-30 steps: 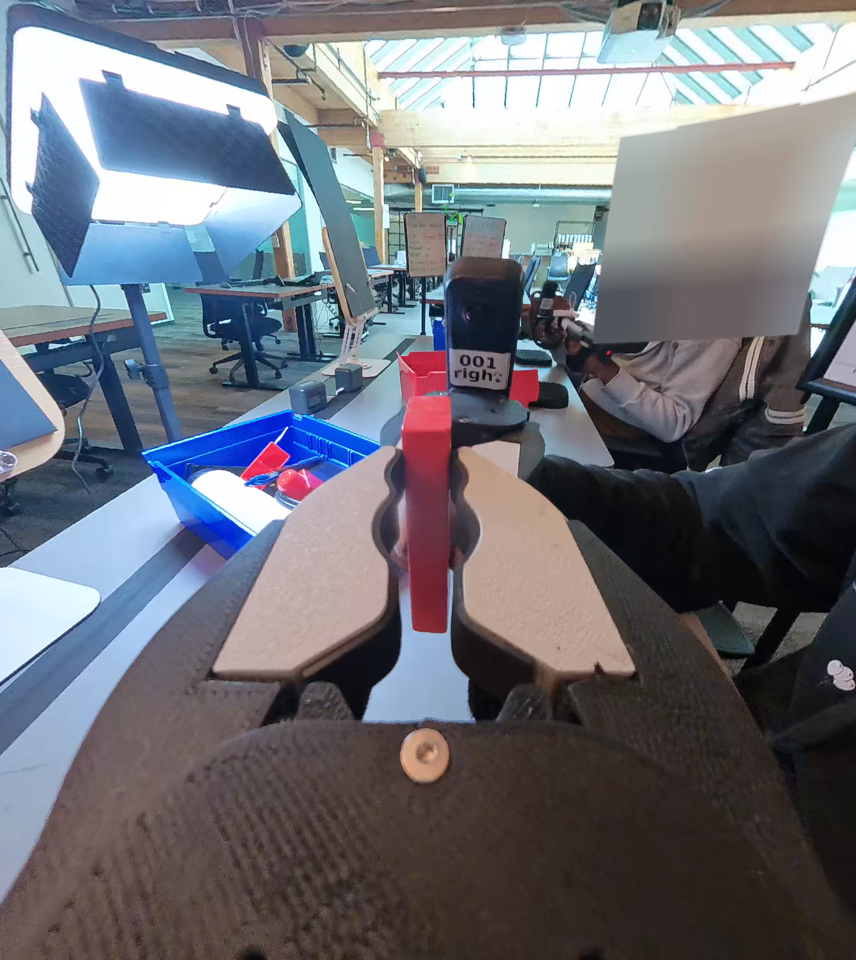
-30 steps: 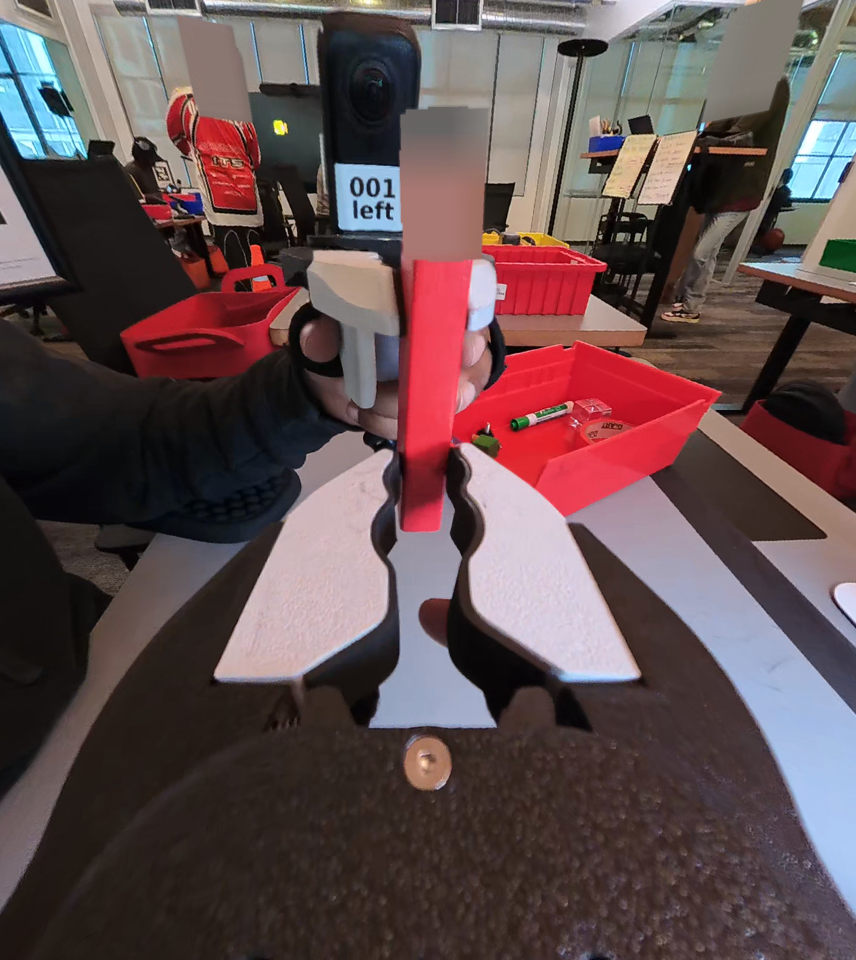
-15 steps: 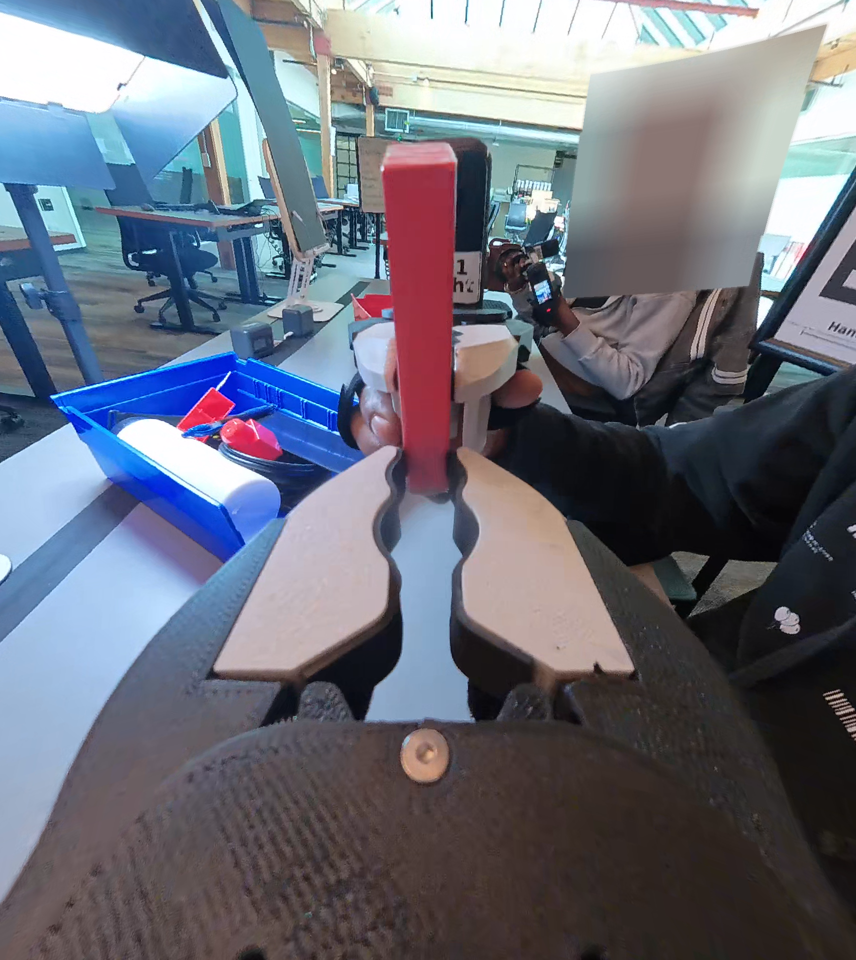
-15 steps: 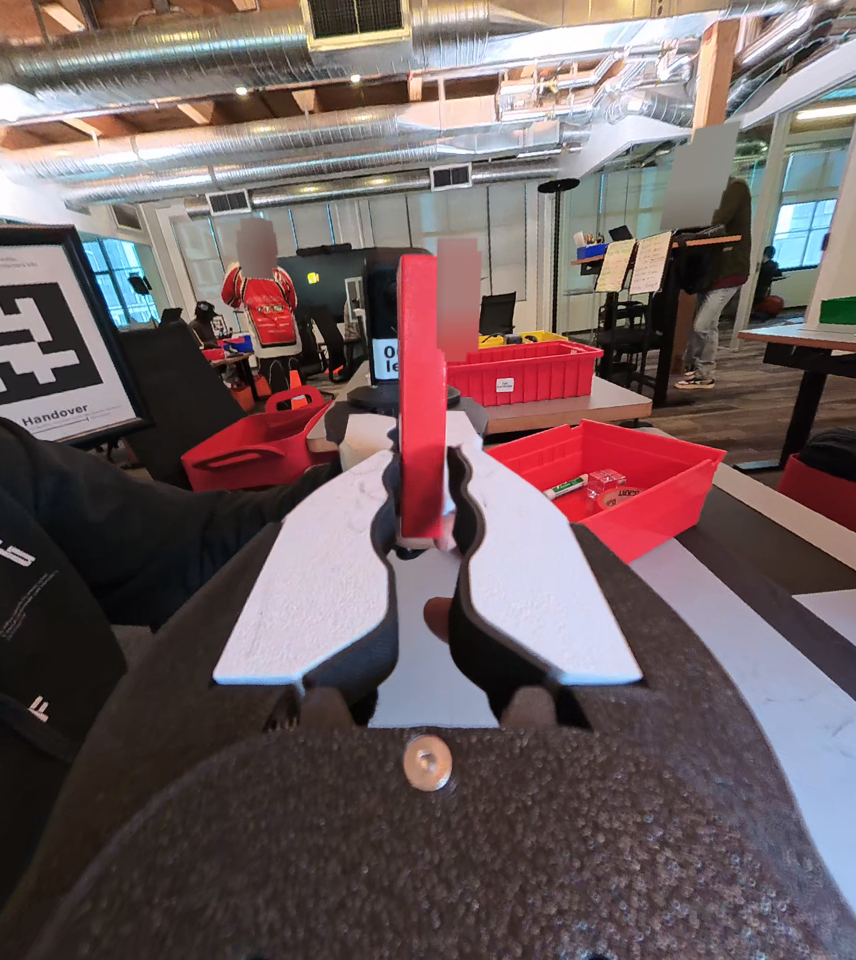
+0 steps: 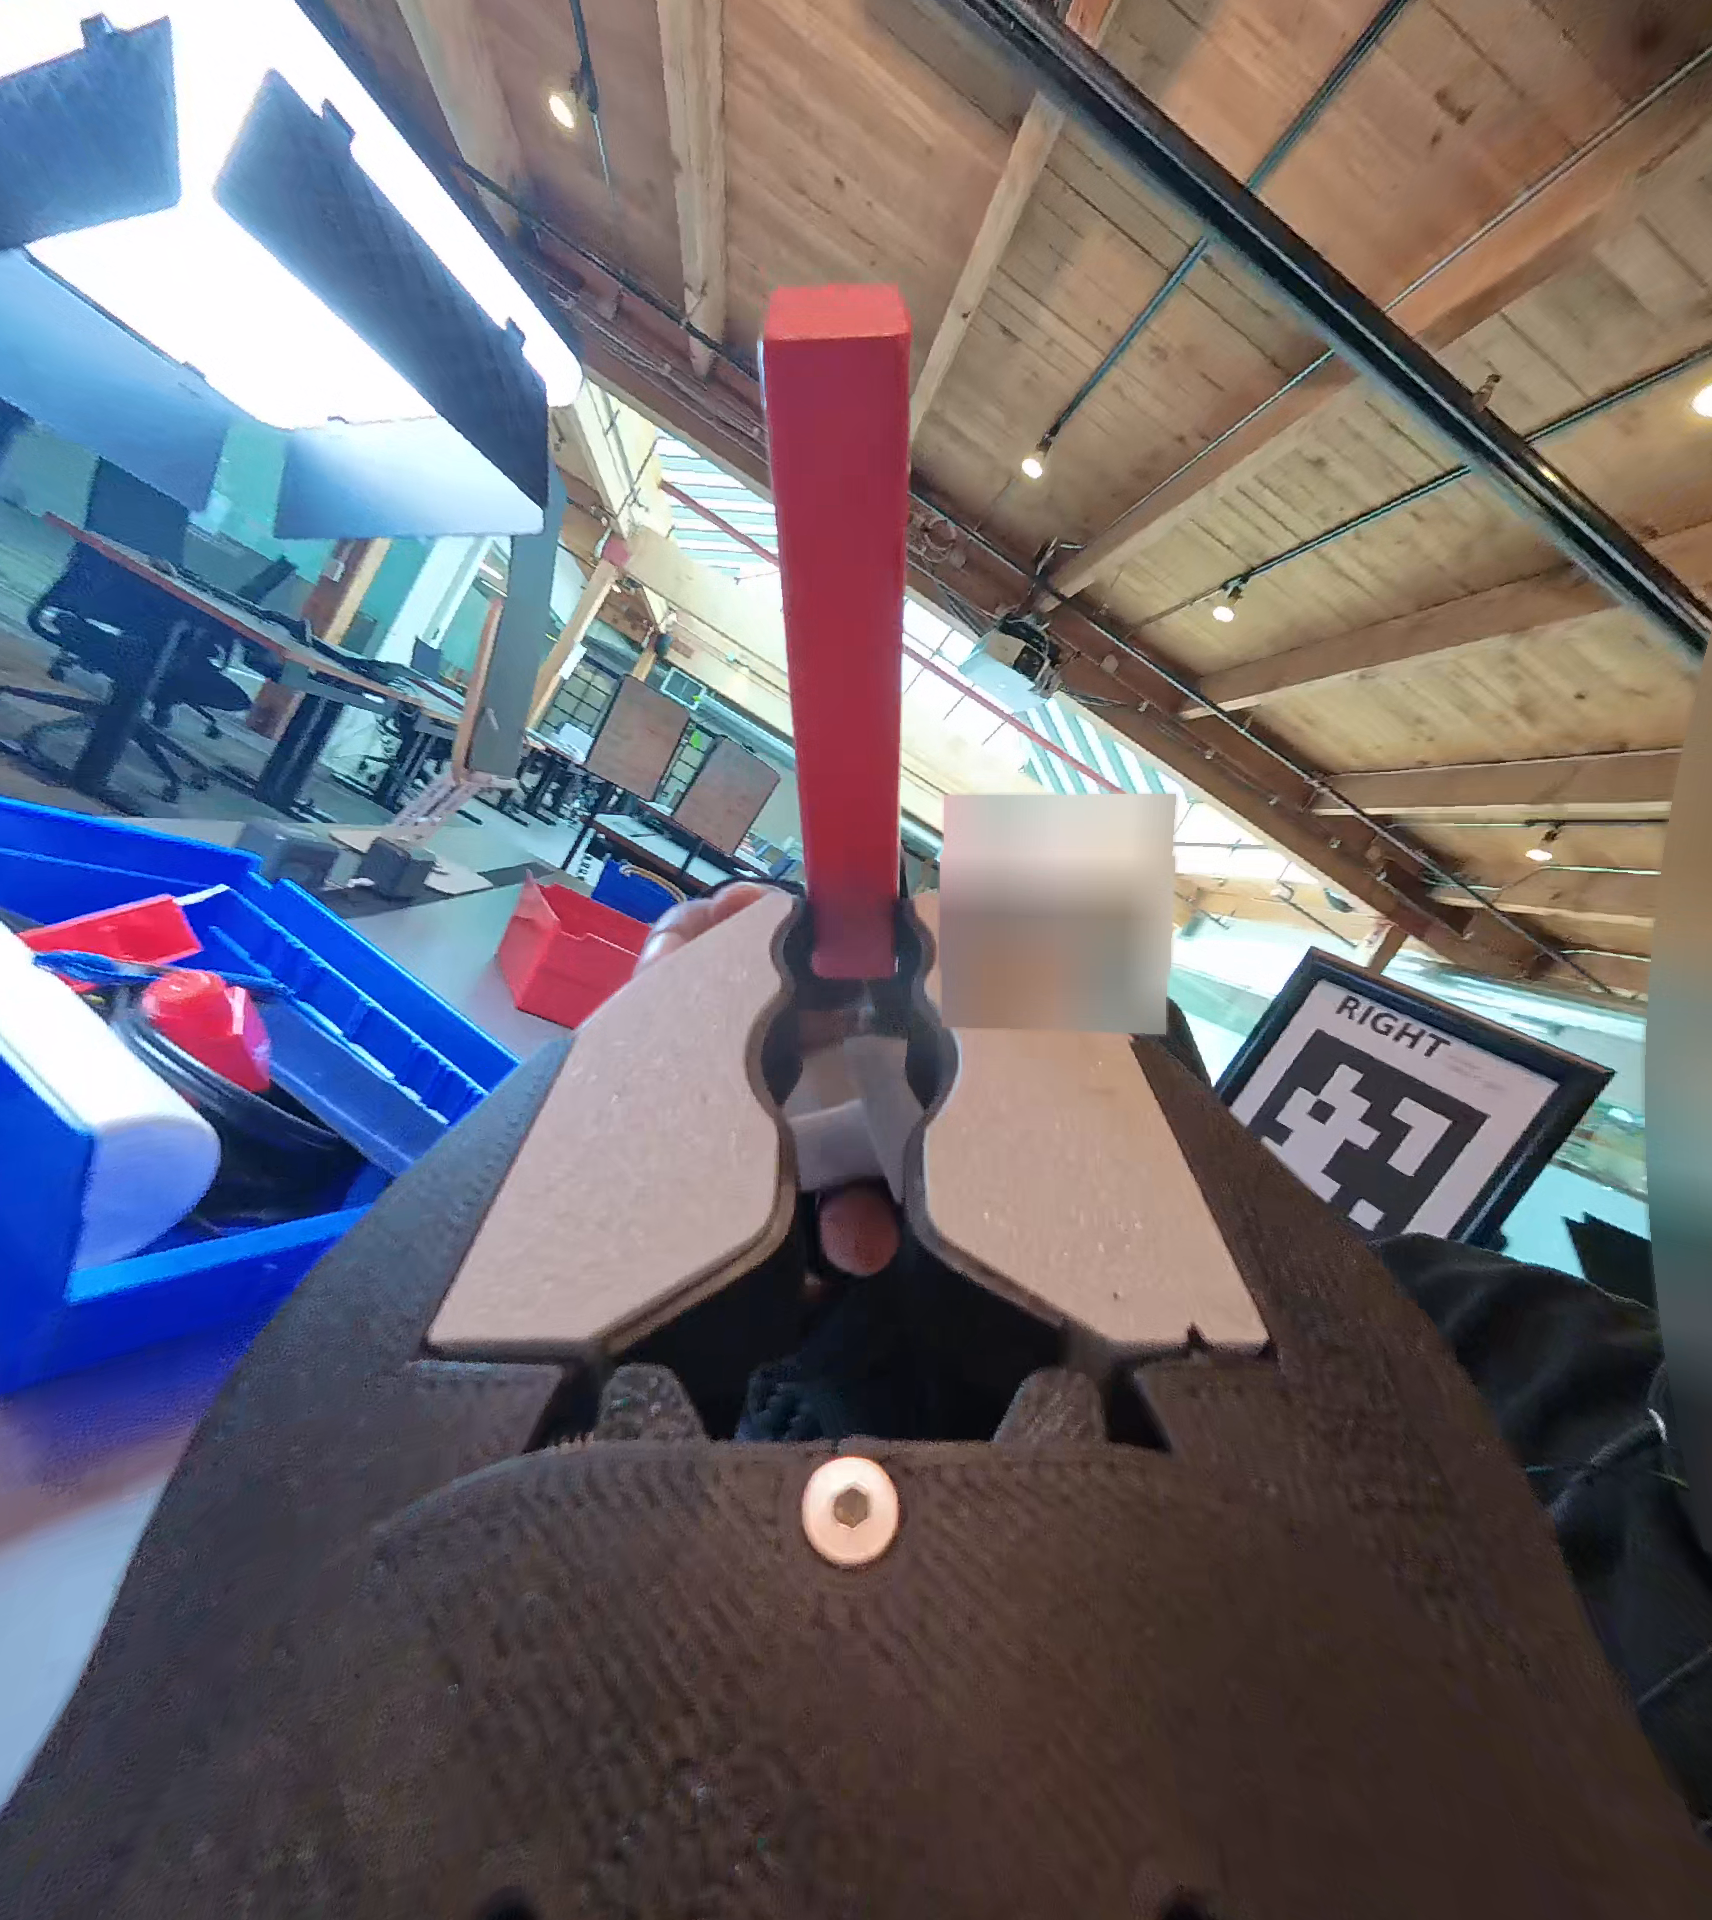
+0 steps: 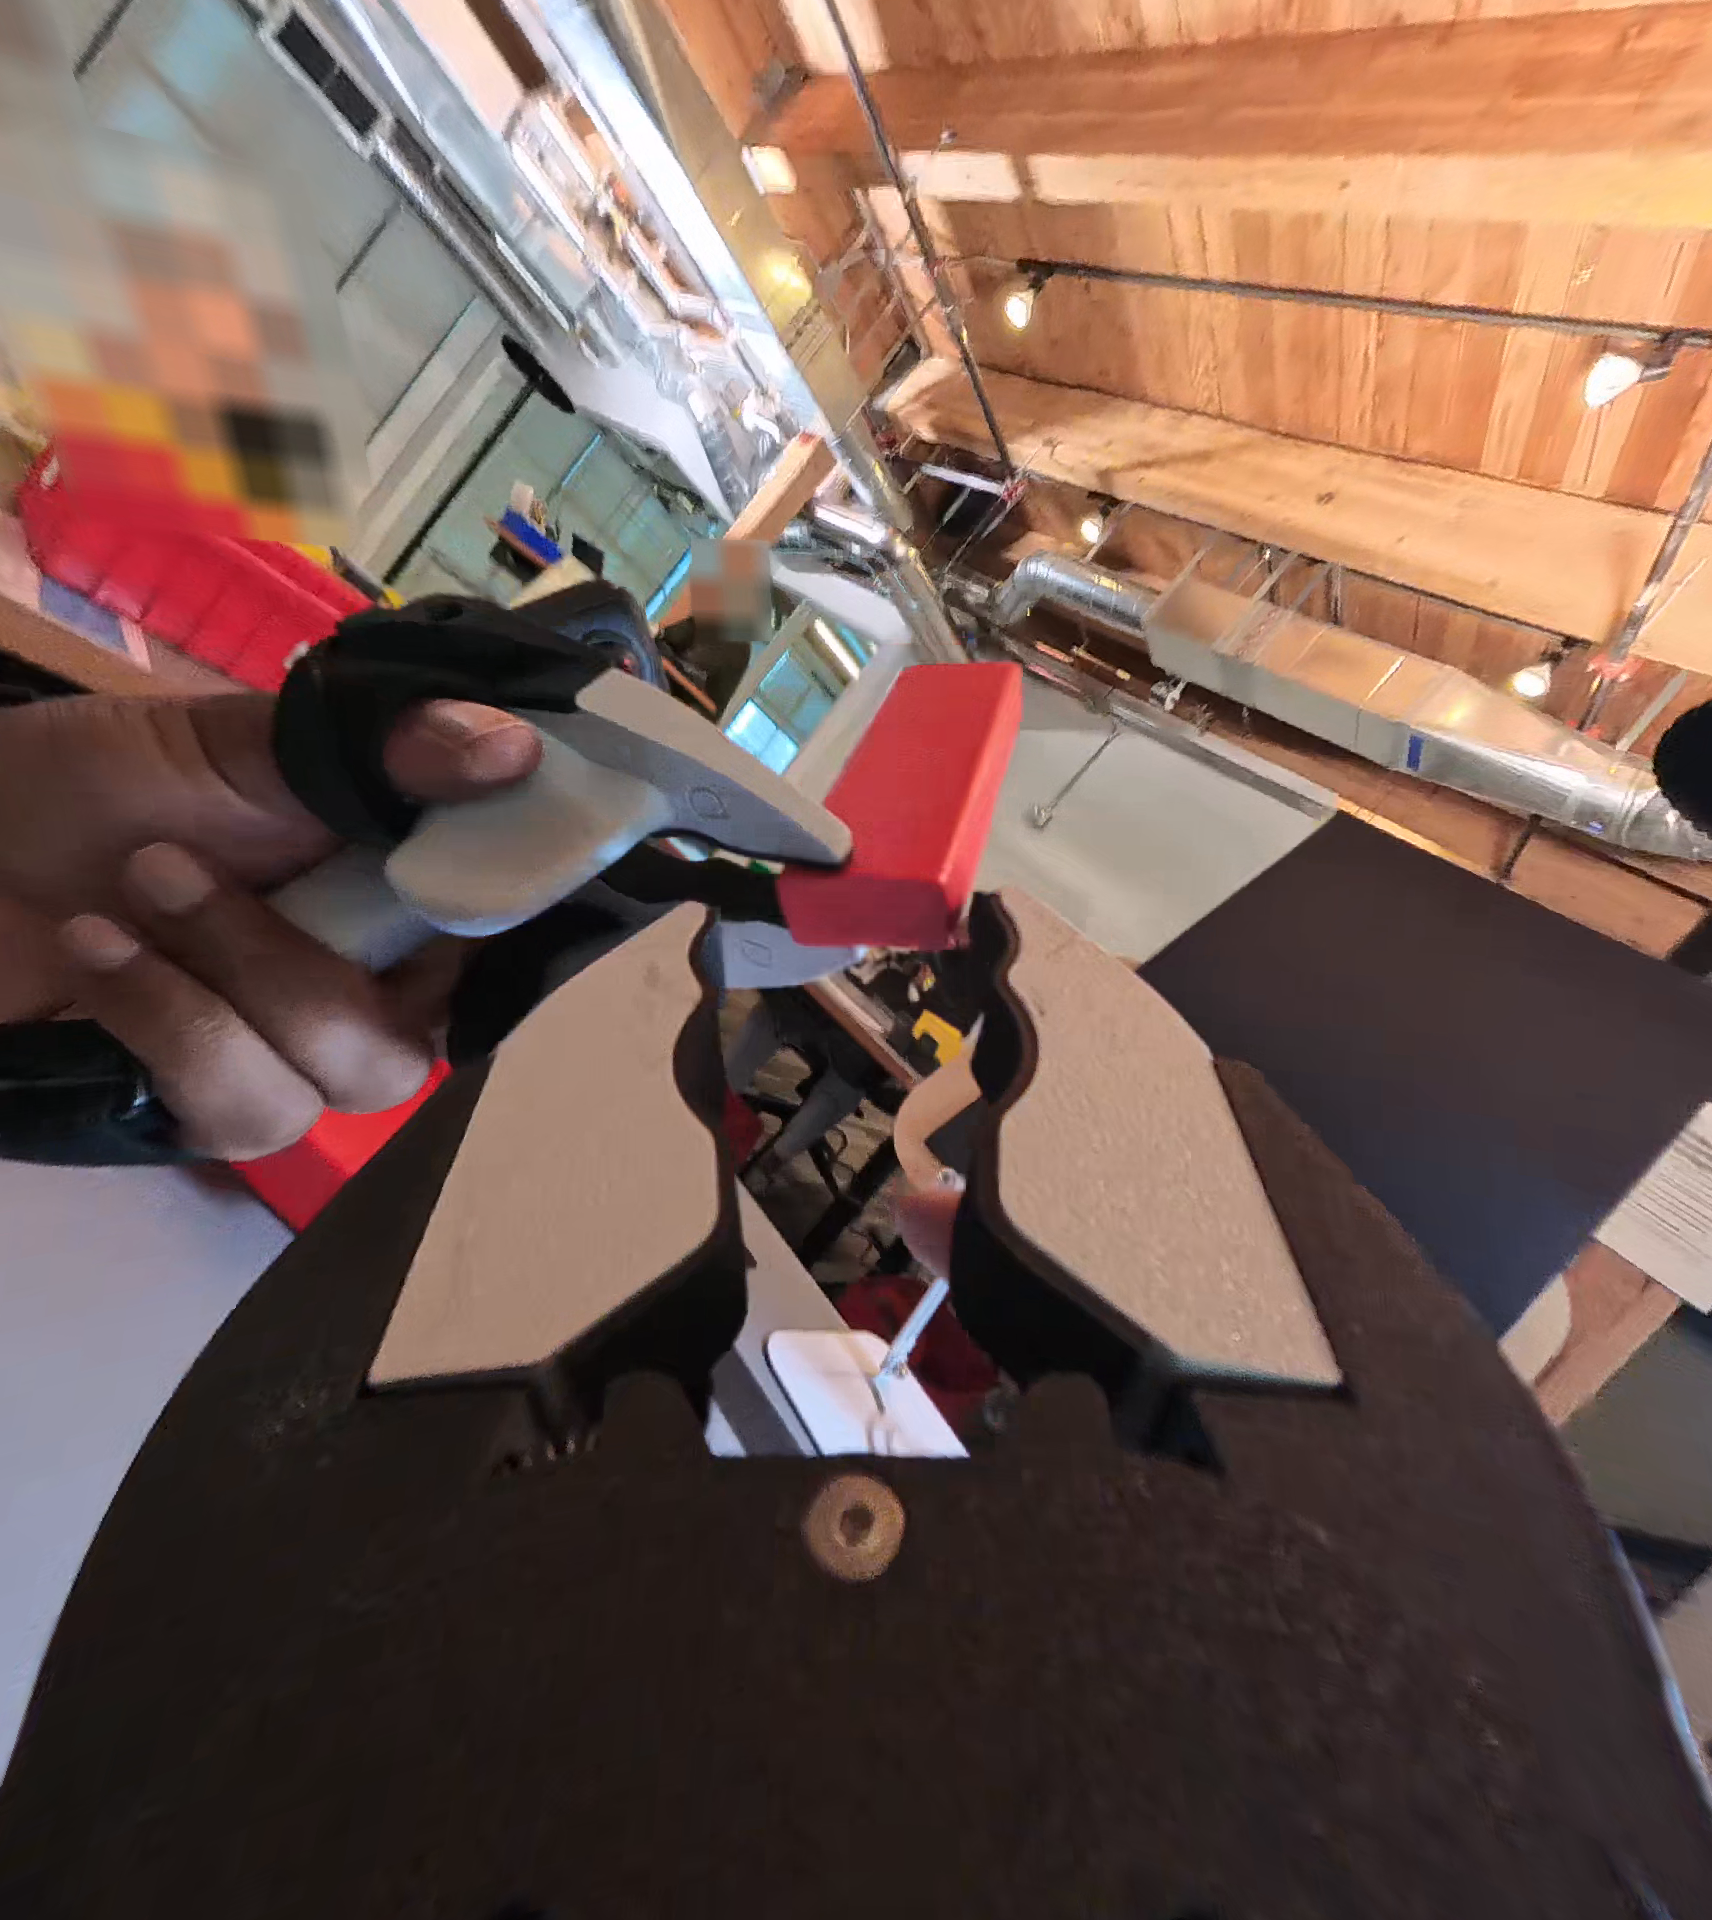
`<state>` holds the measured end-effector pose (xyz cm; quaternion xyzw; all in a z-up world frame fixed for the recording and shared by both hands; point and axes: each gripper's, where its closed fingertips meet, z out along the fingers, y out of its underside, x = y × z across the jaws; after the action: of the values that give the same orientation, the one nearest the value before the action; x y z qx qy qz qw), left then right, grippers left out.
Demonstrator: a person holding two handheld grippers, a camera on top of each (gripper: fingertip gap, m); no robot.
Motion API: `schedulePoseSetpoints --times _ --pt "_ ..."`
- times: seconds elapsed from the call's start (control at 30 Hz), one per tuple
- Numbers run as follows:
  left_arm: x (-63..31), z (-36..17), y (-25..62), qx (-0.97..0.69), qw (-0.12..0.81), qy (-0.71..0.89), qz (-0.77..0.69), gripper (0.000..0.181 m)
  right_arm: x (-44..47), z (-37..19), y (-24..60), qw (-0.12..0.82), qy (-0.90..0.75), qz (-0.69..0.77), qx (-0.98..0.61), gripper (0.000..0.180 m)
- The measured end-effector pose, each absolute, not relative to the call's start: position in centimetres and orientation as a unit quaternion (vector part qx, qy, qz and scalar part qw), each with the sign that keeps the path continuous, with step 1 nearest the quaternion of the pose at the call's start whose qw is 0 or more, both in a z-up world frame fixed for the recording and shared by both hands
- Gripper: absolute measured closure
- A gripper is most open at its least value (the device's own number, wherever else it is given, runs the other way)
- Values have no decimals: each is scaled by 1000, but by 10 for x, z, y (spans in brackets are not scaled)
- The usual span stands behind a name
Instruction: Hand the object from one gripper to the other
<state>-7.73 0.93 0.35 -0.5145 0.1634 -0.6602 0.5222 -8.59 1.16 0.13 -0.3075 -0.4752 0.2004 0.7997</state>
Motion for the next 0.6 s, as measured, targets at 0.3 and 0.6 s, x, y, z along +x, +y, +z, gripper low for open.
schedulePoseSetpoints --times 0.3,0.6 --pt "-88 -3 15 -553 544 218 -592 134 -67 0 18 702 -561 268 -347 144" --pt "-89 -42 7 -594 606 456 -268 122 -27 7 12 558 -563 500 -349 146"
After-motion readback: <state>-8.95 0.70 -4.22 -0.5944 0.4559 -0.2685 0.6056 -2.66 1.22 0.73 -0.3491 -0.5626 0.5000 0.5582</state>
